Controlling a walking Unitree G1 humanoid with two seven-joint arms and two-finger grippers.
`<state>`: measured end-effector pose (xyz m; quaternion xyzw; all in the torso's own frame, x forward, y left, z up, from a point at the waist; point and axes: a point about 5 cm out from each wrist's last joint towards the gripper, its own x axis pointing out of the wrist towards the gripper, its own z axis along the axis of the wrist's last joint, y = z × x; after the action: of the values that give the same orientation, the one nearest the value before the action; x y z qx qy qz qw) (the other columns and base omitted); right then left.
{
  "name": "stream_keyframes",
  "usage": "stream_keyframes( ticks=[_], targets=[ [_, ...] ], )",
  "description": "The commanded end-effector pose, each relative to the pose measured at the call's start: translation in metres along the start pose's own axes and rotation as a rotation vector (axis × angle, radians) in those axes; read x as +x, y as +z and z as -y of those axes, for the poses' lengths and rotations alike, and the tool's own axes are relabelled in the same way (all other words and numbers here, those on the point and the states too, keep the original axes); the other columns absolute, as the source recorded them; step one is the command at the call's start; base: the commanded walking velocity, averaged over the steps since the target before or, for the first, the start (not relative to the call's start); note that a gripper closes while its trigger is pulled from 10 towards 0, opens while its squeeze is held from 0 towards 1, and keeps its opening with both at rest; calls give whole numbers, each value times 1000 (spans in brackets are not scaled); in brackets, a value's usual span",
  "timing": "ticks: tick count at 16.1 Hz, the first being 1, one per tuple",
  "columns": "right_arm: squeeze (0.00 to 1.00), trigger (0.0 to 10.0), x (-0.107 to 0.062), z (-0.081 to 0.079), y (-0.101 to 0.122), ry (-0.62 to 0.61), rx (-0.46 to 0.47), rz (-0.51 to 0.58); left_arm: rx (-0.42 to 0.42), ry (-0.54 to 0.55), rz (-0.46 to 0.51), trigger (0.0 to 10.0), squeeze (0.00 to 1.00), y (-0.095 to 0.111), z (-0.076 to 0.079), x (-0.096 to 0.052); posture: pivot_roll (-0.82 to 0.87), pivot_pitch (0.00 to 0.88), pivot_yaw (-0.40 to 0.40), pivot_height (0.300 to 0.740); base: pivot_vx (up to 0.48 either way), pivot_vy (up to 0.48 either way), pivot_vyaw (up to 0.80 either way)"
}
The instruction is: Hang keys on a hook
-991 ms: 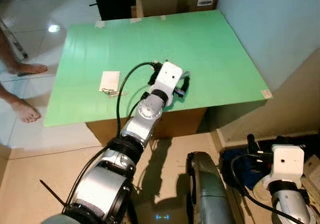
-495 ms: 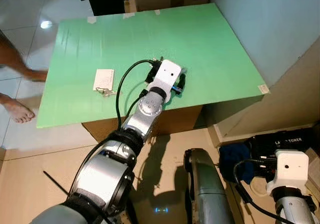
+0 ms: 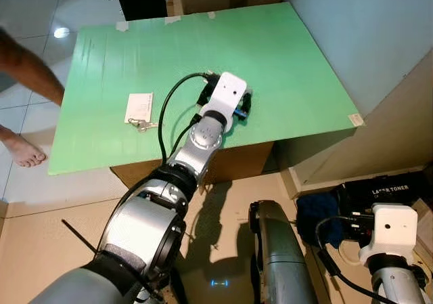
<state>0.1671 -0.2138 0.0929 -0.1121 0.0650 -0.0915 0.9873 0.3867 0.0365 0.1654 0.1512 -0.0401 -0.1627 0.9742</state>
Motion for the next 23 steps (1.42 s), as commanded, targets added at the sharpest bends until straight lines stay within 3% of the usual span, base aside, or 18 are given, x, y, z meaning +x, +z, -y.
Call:
stream_keyframes(
  ticks=[1, 8, 9, 10, 14, 23],
  targets=[
    [0, 10000, -4, -1, 0, 1, -8, -10, 11, 8, -6, 10000, 0, 0, 1, 1, -443, 191, 21, 543, 0, 0, 0],
    [0, 10000, -7, -2, -2, -2, -8, -19, 72, 28, -65, 10000, 0, -13, 2, -2, -452, 200, 25, 543, 0, 0, 0],
    [0, 10000, -7, -2, -2, -1, -8, -20, 51, 39, -70, 1882, 0, -13, 0, -3, -453, 202, 26, 543, 0, 0, 0],
    [0, 10000, -8, -3, -2, -1, -9, -22, 37, 34, -80, 0, 0, -14, 0, -3, -453, 201, 26, 543, 0, 0, 0],
    [0, 10000, -9, -3, -4, 0, -11, -29, 72, 37, -107, 0, 0, -19, 2, -4, -454, 195, 27, 543, 0, 0, 0],
    [0, 10000, -8, -4, -5, 13, -16, -30, 64, 25, -119, 0, 0, -25, 3, -7, -451, 187, 24, 543, 0, 0, 0]
  ],
)
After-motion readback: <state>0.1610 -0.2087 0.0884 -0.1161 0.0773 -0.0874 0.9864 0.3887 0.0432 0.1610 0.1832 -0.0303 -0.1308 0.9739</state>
